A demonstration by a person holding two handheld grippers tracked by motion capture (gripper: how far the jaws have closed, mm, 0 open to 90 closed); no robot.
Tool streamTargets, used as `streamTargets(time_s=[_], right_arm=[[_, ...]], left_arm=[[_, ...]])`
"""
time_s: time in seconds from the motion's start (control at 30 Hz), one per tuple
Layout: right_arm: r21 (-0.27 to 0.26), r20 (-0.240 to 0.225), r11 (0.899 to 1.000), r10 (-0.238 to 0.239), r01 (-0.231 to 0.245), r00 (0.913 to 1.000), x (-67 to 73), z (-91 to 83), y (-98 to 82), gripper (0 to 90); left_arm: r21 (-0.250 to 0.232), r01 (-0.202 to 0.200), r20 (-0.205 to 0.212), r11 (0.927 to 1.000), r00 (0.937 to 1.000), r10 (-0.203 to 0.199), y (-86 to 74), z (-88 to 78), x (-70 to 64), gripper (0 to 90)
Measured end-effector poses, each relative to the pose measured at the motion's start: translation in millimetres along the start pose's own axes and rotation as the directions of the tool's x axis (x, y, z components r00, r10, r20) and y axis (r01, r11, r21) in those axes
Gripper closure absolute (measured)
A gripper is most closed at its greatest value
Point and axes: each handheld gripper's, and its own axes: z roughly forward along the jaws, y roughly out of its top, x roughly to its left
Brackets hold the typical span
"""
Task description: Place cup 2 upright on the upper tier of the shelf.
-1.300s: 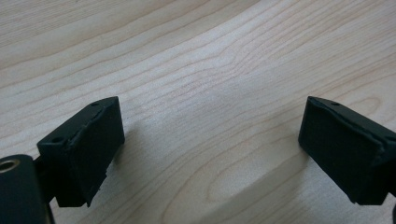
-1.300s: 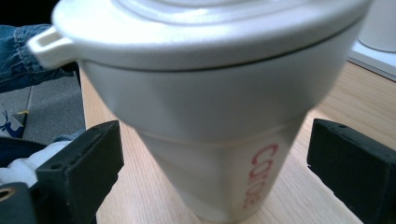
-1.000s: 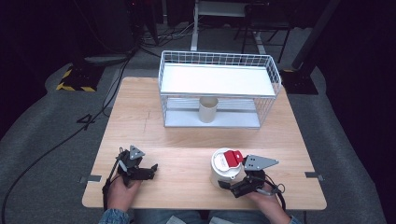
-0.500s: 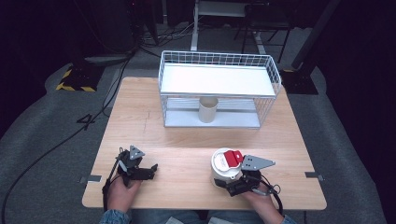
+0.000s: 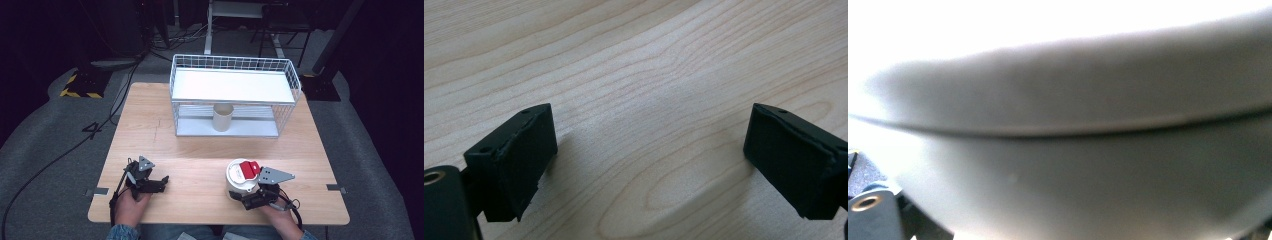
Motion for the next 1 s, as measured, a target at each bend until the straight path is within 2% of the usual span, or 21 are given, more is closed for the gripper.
streamTargets(time_s=[0.53, 0.67, 1.0], right_arm=[[0.019, 0.010, 0.999, -0.040, 0.040, 0.9991, 2.3, -1.8, 3.1, 9.1], [0.025, 0.004, 0.999, -0.021, 0.021, 0.9998, 1.3, -2.6, 3.9, 9.2], [0.008, 0.017, 1.000, -0.020, 0.019, 0.9997, -2.9, -9.3, 13.1, 9.3]], left_arm=[[-0.002, 0.002, 0.001, 1.0000, 1.0000, -0.002, 0.3, 0.5, 0.2, 7.4], [-0.004, 0.001, -0.002, 1.0000, 1.0000, -0.001, 0.6, 0.7, 0.6, 7.4], [-0.004, 0.002, -0.002, 1.0000, 1.0000, -0.002, 0.6, 0.8, 0.6, 7.4]])
